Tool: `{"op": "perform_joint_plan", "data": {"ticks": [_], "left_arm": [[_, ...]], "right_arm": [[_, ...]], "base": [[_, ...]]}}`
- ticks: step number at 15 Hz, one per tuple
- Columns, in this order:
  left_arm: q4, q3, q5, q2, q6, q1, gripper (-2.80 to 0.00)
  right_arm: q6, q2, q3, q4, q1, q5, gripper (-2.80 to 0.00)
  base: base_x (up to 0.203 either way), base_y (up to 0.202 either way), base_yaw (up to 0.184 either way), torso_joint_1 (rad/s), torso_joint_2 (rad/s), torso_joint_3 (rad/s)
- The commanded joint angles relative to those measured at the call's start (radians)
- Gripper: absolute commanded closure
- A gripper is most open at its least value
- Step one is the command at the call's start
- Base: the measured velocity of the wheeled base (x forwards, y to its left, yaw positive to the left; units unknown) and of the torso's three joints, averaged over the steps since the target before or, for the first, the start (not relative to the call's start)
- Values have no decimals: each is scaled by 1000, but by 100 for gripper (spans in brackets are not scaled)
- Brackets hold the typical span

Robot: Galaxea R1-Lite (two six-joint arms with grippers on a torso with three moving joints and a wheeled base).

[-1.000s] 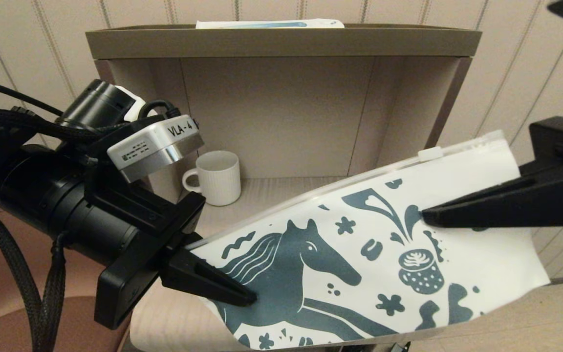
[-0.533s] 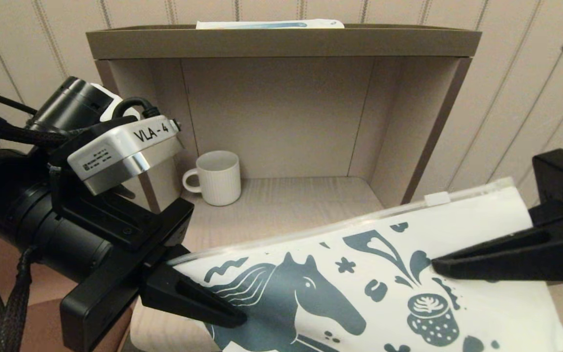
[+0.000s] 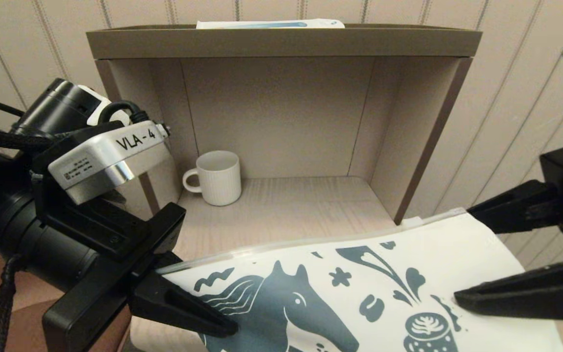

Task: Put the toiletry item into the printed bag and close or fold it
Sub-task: Hand it to the other hand

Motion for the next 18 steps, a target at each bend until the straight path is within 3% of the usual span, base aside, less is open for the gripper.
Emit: {"op": "perform_joint_plan", "data": {"ticks": [1,6,9,18], "left_arm": [[-14,19,-3,-13,8,-5,0],[-153,129,40,-33,5,-11,0],[-176,139,42,-28,5,-13,0],[-213,160,73,-23,7,-31,0]], "right_arm": [[0,34,-41,27,8,7,-280],[31,32,-56,27,-5,7,-280],[31,15,-65,29,-32,4,-280],[16,124,-112,91,70,8,-280]], "base": [[0,0,0,0,0,0],[0,0,0,0,0,0],[0,0,0,0,0,0],[0,0,0,0,0,0]]}}
